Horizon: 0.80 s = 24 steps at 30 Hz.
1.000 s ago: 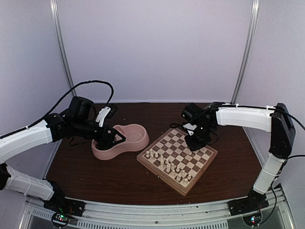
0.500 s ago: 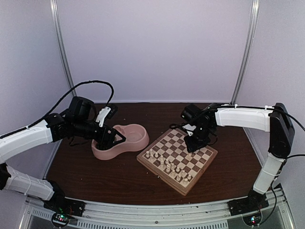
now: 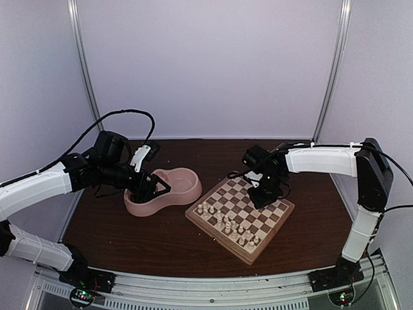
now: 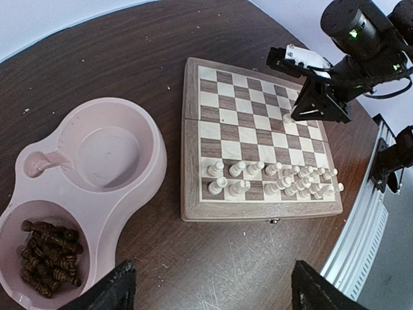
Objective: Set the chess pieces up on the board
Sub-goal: Pick up the bishop from the chessboard.
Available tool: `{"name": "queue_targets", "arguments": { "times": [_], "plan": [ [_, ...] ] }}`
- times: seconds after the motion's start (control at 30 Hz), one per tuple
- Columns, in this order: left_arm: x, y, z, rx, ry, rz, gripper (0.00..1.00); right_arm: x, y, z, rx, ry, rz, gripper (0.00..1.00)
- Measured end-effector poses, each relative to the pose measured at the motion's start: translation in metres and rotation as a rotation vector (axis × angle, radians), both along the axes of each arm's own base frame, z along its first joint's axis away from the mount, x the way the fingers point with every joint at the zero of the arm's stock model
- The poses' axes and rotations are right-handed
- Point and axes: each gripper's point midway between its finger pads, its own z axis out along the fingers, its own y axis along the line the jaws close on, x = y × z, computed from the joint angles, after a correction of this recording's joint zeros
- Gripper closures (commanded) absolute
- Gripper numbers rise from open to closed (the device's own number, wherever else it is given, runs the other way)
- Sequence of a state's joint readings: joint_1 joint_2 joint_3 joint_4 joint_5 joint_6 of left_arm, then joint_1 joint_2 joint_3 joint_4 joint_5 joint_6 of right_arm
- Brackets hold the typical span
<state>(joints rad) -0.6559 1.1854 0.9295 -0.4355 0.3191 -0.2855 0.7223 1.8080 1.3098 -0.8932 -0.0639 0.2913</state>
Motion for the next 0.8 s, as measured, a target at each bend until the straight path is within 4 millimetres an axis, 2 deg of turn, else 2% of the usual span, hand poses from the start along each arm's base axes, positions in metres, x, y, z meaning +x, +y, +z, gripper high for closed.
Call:
{"name": "queue_targets", "arguments": {
  "times": [0.23,0.37,0.47,0.6,0.73,0.8],
  "plan": [
    [0.0,0.0,-0.002,0.003,0.004,0.0,0.17,0.001,0.003,0.008,0.004,-0.006,0.01,0.86],
    [0.0,0.0,-0.002,0.003,0.004,0.0,0.17,-0.001,0.013,0.027,0.031,-0.032,0.048,0.86],
    [0.0,0.0,-0.002,0.003,0.005,-0.001,0.17,-0.004,0.032,0.049,0.083,-0.066,0.099,0.86],
    [0.0,-0.001,-0.002,0.002,0.006,-0.003,0.17,-0.015,0.068,0.081,0.159,-0.111,0.195,0.87],
    [-0.001,-0.001,-0.002,0.0,0.007,-0.005,0.17,-0.028,0.097,0.1,0.188,-0.131,0.271,0.87],
    [-0.001,-0.001,-0.002,0.0,0.007,-0.005,0.17,-0.033,0.111,0.102,0.192,-0.132,0.304,0.88]
  ]
}}
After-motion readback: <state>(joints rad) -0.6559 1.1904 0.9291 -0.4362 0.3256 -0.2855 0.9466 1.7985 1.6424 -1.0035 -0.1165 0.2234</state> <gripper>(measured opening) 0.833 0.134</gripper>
